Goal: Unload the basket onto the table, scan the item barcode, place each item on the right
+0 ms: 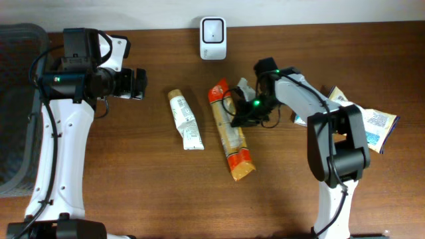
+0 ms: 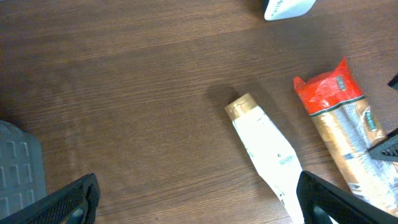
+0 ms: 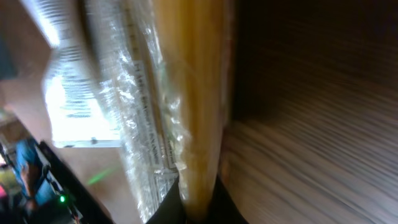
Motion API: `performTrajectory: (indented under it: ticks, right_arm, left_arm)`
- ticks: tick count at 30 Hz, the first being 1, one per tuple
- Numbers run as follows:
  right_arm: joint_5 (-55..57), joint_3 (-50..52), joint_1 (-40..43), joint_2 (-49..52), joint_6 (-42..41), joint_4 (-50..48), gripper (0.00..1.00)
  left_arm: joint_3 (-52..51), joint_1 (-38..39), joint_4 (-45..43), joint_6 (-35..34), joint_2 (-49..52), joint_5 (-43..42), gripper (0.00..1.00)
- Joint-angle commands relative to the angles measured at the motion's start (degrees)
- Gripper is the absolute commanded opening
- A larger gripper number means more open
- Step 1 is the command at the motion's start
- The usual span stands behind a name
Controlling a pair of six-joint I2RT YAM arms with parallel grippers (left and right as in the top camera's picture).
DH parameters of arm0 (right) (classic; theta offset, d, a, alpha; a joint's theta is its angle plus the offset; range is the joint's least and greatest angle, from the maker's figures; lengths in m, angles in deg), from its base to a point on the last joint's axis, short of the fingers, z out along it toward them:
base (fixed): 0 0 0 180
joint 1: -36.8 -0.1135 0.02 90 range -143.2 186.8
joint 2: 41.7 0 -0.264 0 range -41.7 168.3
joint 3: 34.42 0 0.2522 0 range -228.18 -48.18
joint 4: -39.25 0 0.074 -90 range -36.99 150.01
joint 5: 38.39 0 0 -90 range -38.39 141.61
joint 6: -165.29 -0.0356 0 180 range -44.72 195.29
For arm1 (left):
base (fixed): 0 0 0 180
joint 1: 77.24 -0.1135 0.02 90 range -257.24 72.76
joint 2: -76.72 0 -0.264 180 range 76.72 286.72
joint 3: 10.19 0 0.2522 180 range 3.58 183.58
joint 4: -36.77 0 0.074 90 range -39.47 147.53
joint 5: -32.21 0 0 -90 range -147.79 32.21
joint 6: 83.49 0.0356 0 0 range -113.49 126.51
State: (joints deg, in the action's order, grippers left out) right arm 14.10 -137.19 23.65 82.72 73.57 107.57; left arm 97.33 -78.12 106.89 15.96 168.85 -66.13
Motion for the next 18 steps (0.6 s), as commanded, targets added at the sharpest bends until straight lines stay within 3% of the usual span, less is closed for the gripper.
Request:
performTrajectory:
  ticks: [1, 3, 8, 15, 18]
  right_arm:
    - [4.66, 1.64, 3.13, -0.31, -0.09, 0.46, 0.40]
    - [2.62, 1.64, 3.34, -0.31, 2.32, 0.68, 0.54]
    - [1.97, 2.51, 1.79, -0.28, 5.66, 1.86, 0.66]
    - [-1.38, 8.33, 1.09, -0.20, 5.77, -3.76, 0.68]
    - [-1.95, 8.92, -0.87, 0.33, 4.00, -7.04, 0.63]
  left_arm:
    - [0.68, -0.31, -0.07, 0.74, -0.44, -0.20, 0.99]
    - [0.68, -0.31, -0.07, 0.74, -0.44, -0.20, 0.99]
    - [0.68, -0.31, -0.07, 0.74, -0.44, -0.20, 0.99]
    - [0.68, -0.31, -0.07, 0.74, -0.44, -0.20, 0.99]
    - [0.68, -0.31, -0.07, 0.74, -0.44, -0.20, 0.99]
